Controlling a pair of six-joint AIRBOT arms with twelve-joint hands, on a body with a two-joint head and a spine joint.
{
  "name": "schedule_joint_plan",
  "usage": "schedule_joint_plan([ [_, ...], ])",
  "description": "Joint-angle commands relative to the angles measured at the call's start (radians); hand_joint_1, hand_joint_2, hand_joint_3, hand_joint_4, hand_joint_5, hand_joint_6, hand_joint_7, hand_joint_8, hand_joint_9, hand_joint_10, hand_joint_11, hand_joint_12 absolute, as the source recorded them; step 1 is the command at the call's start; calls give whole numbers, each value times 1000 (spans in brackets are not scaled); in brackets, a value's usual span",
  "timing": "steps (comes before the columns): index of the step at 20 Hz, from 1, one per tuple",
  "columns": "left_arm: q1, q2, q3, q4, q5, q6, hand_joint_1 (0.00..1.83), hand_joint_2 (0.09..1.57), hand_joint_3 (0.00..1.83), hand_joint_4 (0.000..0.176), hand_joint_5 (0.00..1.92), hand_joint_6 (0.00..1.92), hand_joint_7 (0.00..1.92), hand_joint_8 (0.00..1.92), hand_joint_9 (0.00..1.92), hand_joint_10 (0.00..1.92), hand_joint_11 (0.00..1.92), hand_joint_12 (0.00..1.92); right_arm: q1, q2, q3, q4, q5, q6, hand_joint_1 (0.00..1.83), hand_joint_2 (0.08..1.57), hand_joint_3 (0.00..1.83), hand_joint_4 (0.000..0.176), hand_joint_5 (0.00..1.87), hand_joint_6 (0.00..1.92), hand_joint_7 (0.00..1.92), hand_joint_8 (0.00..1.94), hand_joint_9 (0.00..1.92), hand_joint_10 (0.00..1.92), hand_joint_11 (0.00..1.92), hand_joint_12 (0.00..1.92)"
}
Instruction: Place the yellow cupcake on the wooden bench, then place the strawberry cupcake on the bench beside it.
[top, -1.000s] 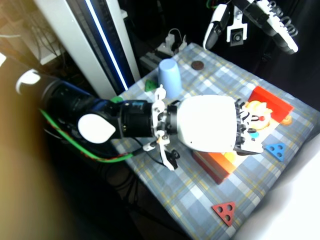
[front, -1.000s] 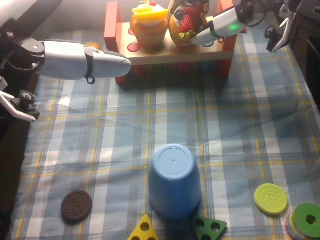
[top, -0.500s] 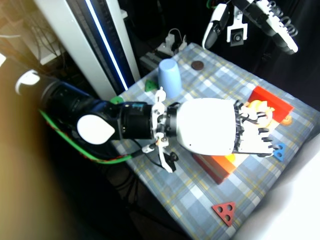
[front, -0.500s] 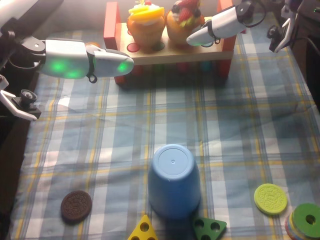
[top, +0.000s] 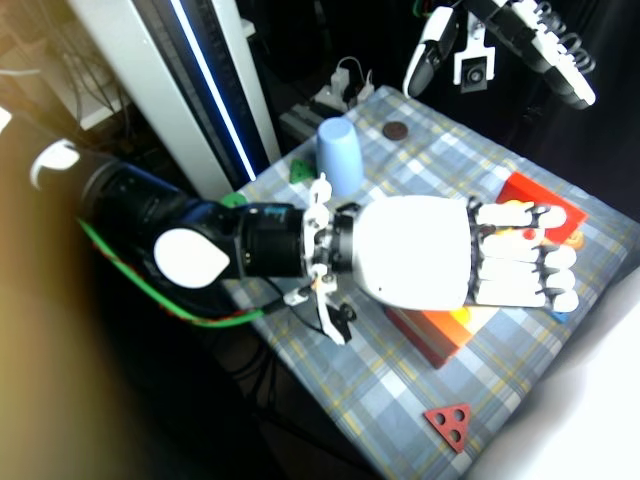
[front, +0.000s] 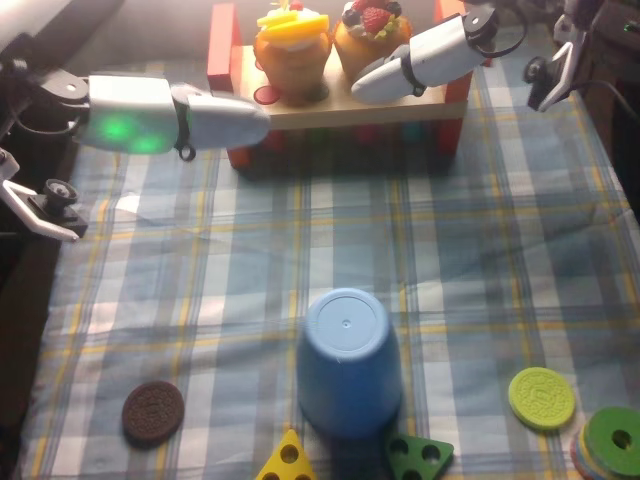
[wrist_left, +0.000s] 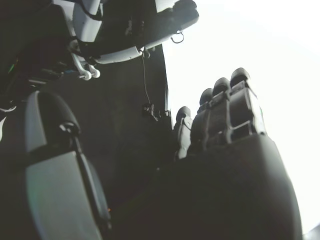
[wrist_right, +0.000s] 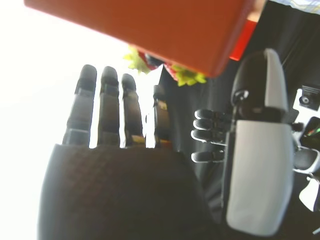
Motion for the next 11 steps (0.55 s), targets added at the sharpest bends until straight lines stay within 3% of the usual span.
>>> schedule_joint_plan([
  [1,2,12,4,6,-164,-48,867,830,16,150,6,2,0,0,0,0,0,0,2,51,-16,94,210,0,726,870,0,161,0,0,0,0,0,0,0,187],
  [2,16,19,4,17,-191,-102,850,821,10,154,0,0,0,0,0,0,0,0,-18,89,-50,134,274,-12,695,872,1,172,0,0,0,0,0,0,0,73],
  [3,42,31,5,44,-254,-206,849,817,7,139,0,0,0,0,0,0,0,0,-51,154,-113,193,355,-56,695,879,3,175,0,0,0,0,0,0,0,14],
  [4,69,41,6,61,-309,-297,822,792,0,64,0,0,0,0,0,0,0,0,-86,211,-173,242,432,-109,824,865,0,174,0,0,0,0,0,0,0,2],
  [5,104,48,12,76,-389,-399,705,826,11,107,0,0,0,0,0,0,0,0,-143,281,-250,301,545,-169,867,870,0,175,0,0,0,0,0,0,0,0],
  [6,129,49,21,84,-449,-484,770,866,0,80,0,0,75,42,107,0,0,334,-192,325,-300,342,642,-195,966,857,0,176,0,0,0,0,0,0,0,0],
  [7,155,48,30,91,-519,-565,656,919,0,63,0,0,142,10,180,3,0,683,-251,362,-346,381,754,-195,850,899,12,176,0,0,0,0,0,0,0,0],
  [8,185,48,37,93,-591,-630,440,1073,41,56,0,0,172,6,216,7,0,849,-316,384,-379,426,857,-197,805,952,10,161,0,0,0,0,0,0,0,0],
  [9,209,47,41,96,-652,-689,348,1141,25,42,40,5,130,0,177,1,0,648,-366,397,-401,460,951,-197,730,932,0,119,0,0,19,7,0,0,0,0],
  [10,232,42,44,99,-720,-748,363,1165,11,50,7,0,98,0,108,3,0,274,-420,399,-423,496,1053,-197,742,977,14,110,0,0,54,19,0,0,0,0],
  [11,256,33,50,100,-767,-790,368,1171,6,52,1,0,92,0,95,3,0,149,-455,396,-438,516,1124,-197,745,987,18,108,0,0,62,21,0,0,0,0],
])
